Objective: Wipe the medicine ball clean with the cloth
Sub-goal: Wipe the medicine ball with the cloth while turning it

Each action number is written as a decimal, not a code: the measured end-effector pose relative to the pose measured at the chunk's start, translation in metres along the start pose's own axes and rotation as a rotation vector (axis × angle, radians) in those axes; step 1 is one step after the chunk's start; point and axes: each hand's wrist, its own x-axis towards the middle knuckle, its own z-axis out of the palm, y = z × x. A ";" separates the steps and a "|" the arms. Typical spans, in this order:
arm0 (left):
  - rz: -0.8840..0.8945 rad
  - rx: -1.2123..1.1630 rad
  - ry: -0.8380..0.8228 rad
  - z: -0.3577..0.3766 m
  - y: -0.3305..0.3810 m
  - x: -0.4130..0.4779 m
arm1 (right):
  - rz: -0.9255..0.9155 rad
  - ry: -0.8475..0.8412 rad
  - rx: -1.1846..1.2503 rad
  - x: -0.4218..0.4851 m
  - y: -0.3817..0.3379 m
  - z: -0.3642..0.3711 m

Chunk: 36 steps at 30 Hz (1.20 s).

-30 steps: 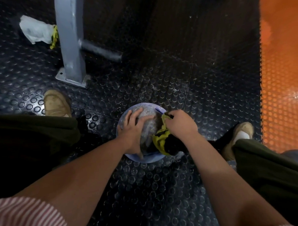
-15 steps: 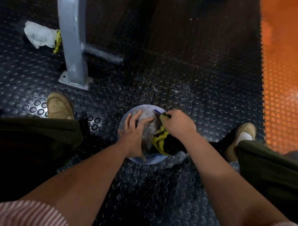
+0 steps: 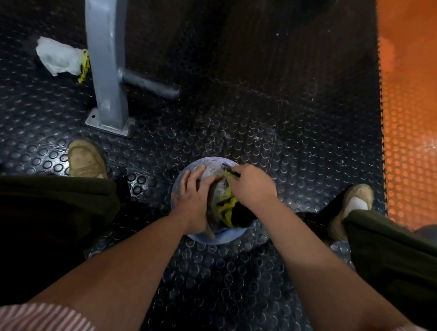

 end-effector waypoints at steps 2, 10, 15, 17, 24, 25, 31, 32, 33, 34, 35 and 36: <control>0.000 0.011 0.025 0.002 -0.002 0.000 | -0.044 0.031 -0.019 -0.020 0.005 0.006; 0.018 -0.004 0.021 0.010 -0.010 -0.008 | 0.012 -0.010 -0.063 0.028 -0.013 -0.003; -0.013 -0.051 0.089 0.010 -0.009 -0.003 | -0.040 -0.004 -0.080 0.026 -0.016 0.001; -0.043 -0.052 0.080 0.008 -0.006 0.000 | -0.085 0.043 -0.083 0.003 -0.008 0.011; -0.038 -0.100 0.085 0.005 -0.005 0.000 | -0.109 0.128 -0.011 -0.028 0.000 0.023; -0.043 -0.092 0.071 0.004 -0.005 0.000 | -0.084 0.120 -0.023 -0.016 -0.004 0.019; -0.017 -0.051 0.072 0.004 -0.009 -0.001 | 0.008 0.042 -0.087 0.034 -0.023 0.003; -0.029 -0.037 0.072 0.004 -0.008 0.000 | -0.005 0.049 -0.086 0.030 -0.022 0.004; -0.044 -0.027 0.069 0.004 -0.008 0.002 | -0.029 0.066 -0.082 0.022 -0.019 0.008; -0.054 -0.034 0.066 0.003 -0.006 0.004 | -0.055 0.091 -0.070 0.010 -0.014 0.012; -0.061 -0.059 0.071 0.003 -0.005 0.005 | -0.077 0.119 -0.045 -0.002 -0.010 0.018; -0.065 -0.084 0.085 0.003 -0.004 0.006 | -0.091 0.144 -0.011 -0.016 -0.006 0.023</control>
